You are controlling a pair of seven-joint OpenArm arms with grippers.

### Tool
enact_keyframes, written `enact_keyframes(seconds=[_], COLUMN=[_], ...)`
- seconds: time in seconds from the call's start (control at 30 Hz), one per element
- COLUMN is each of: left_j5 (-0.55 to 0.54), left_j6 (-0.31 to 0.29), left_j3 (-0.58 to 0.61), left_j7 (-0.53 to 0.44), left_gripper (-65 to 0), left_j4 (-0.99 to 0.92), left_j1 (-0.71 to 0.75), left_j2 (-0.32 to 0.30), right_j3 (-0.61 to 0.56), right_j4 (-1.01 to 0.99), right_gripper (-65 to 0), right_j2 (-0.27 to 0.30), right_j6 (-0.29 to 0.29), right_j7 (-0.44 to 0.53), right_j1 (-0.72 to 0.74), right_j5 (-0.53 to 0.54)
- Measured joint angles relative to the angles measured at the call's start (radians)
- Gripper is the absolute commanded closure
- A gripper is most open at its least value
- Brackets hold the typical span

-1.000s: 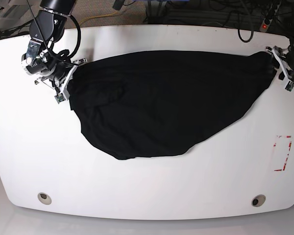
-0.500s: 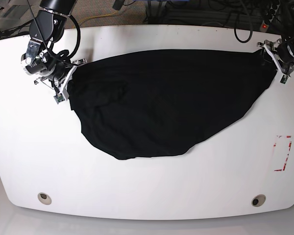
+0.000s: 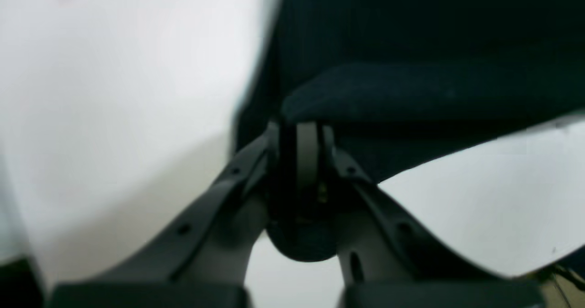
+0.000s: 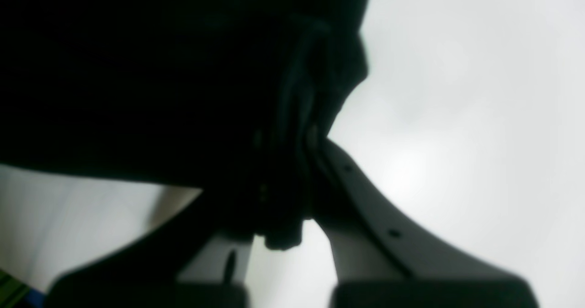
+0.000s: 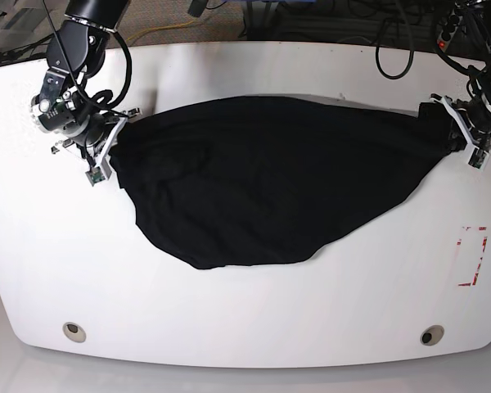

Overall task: Fold the T-shirt properly
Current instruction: 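Hold the shirt taut between both grippers and lower it flat, then lift and flick the shirt with both grippers, then lay it flat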

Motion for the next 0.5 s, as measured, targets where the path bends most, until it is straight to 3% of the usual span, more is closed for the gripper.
enact_keyframes(seconds=[0.2,0.33,0.43,0.5], left_j5=[-0.002,0.016,0.085,0.151], left_j6=[0.000,-0.006,-0.008,-0.013], left_j3=[-0.001,-0.001,-0.001,0.000], left_j7=[0.005,0.013,0.019,0.089], left_gripper=[0.0,0.0,0.0,0.0], left_j4=[0.092,0.093,0.096,0.094], left_j1=[-0.011,-0.094,-0.178,-0.258], left_j2=[0.001,0.001,-0.002,0.003], right_j3=[-0.002,-0.004,-0.010,-0.010], right_j4=[0.018,0.016,0.015,0.008], right_gripper=[0.0,0.0,0.0,0.0], right_j2=[0.003,0.020,0.044,0.054], right_j6=[0.000,0.000,0.000,0.000], right_j7=[-0.002,-0.006,-0.005,-0.009], right_j1=[0.082,0.154,0.233,0.289], right_j5=[0.001,0.000,0.006,0.003])
